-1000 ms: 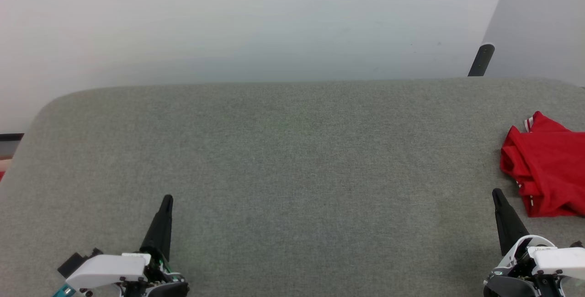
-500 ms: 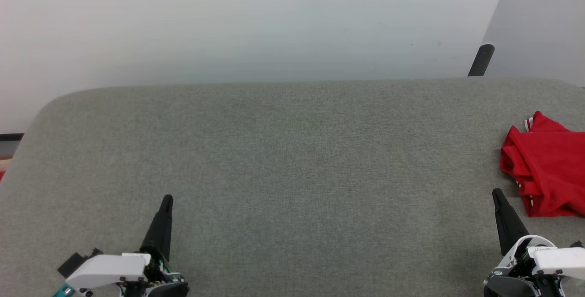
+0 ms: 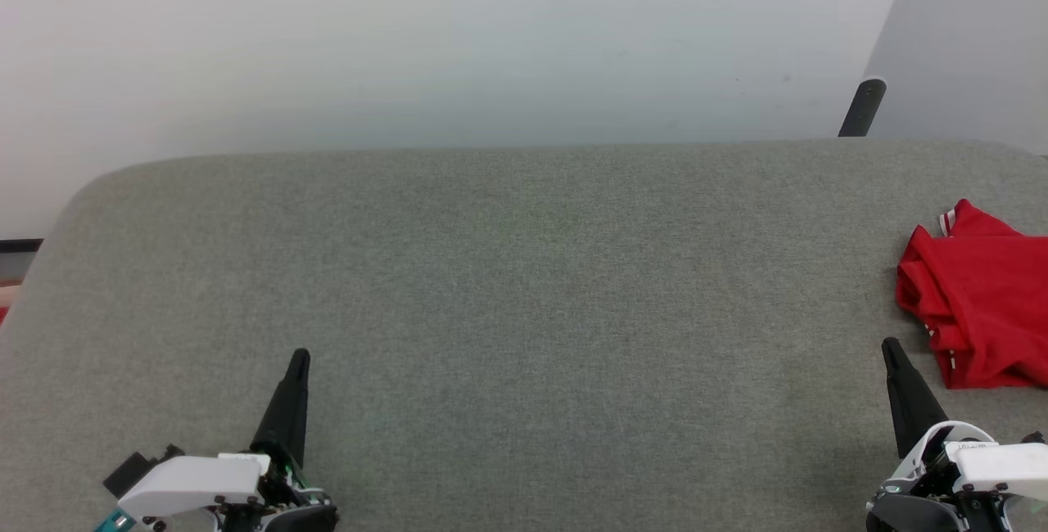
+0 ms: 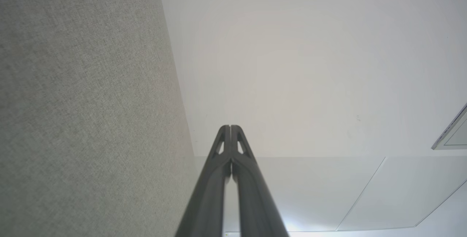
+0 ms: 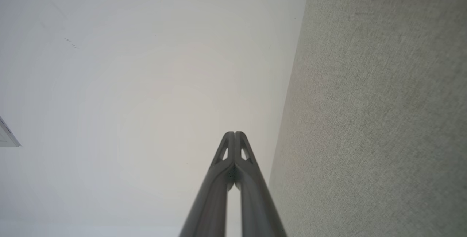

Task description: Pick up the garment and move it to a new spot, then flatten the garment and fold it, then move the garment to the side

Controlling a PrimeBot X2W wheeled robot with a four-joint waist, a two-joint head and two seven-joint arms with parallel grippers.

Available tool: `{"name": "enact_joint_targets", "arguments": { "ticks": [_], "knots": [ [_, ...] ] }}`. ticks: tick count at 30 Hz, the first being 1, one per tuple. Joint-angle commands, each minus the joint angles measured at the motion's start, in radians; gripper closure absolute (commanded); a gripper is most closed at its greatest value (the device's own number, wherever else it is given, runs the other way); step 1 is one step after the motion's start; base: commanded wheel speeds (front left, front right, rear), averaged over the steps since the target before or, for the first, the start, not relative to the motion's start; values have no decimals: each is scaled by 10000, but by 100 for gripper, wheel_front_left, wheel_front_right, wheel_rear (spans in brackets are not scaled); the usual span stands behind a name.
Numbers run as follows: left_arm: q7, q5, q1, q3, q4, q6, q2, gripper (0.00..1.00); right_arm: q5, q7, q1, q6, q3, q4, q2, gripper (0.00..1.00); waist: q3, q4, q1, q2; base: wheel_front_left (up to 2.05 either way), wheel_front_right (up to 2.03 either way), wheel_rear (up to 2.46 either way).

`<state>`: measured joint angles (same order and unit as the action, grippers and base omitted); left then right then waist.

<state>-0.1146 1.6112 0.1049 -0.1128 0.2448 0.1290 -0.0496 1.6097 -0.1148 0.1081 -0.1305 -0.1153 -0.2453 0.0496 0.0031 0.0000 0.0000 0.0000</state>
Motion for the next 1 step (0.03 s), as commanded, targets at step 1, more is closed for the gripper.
{"name": "enact_joint_targets", "arguments": {
  "ticks": [1],
  "knots": [
    [-24, 35, 81, -21, 10, 32, 5, 100, 61, -15, 26, -4, 10, 0, -20, 100, 0, 0, 0, 0, 0, 0, 0]
  ]
}}
